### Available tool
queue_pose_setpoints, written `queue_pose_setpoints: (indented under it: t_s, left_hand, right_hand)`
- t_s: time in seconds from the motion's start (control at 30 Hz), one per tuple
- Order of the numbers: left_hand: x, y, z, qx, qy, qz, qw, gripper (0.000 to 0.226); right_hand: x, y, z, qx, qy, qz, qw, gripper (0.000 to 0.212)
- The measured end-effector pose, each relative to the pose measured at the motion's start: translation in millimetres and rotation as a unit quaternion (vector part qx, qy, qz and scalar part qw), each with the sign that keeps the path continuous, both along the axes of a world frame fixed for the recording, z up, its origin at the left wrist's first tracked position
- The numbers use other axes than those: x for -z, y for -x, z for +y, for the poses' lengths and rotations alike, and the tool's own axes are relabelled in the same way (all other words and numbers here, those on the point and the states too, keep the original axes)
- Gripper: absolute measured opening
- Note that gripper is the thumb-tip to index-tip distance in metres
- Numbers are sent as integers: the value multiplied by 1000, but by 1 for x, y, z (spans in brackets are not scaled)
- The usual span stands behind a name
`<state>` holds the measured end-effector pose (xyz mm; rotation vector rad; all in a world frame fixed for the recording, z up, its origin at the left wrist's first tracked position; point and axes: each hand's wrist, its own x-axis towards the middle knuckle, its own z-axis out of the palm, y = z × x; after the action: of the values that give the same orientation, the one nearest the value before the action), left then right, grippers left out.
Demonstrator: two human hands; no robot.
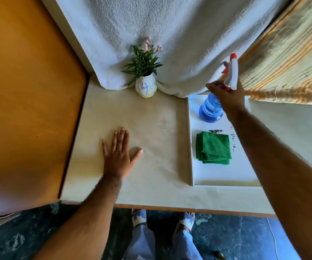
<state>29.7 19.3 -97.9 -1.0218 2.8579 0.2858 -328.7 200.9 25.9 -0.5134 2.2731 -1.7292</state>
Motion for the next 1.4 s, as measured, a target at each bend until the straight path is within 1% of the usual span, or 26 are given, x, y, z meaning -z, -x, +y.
queue_pose_setpoints:
  t_s: [0.13,0.2,0.27,0.33,0.4,0.47,0.57,0.63,0.67,0.8,0.87,1.03,1.4]
  left_hand:
    - [2,0,2,-3,13,3,1000,97]
    - [1,-1,3,-9,16,3,1000,97]
    - [2,-1,4,-11,18,10,1000,98]
    - [2,-1,4,-11,22,16,1000,98]
    - [3,-1,4,-11,26,18,999,97]
    - [4,-1,3,-10,28,21,999,97]
    - [4,-2,2,-10,34,26,999,95]
    - [5,-3,2,-13,37,37,999,94]
    - [6,-4,3,-14,39,45,998,92]
    - [10,-5,2,-18,48,60,997,91]
    - [10,-5,3,-17,54,63,996,90]
    - [8,-4,4,-19,57,67,996,90]
    - [1,-4,4,-20,47,40,998,91]
  right_hand:
    - [0,-7,-4,20,20,42,999,37]
    - [-7,-12,-7,38,31,45,998,25]
    - [-17,-16,-12,38,38,50,997,25]
    - [-31,-24,-20,18,51,44,998,27]
    - [-41,-39,-35,-12,56,33,998,24]
    - [-42,-59,-56,-52,13,14,998,20]
    - [-28,-93,-88,-117,-103,-64,986,9]
    - [-15,-109,-104,-130,-173,-77,973,16]
    - [-8,-114,-110,-126,-188,-75,971,18]
    - [4,-123,-131,-114,-223,-71,965,18]
    - [6,-123,-137,-112,-233,-85,962,23]
    - [10,-119,-147,-114,-279,-100,948,27]
    - [10,-119,-146,-126,-294,-139,937,21]
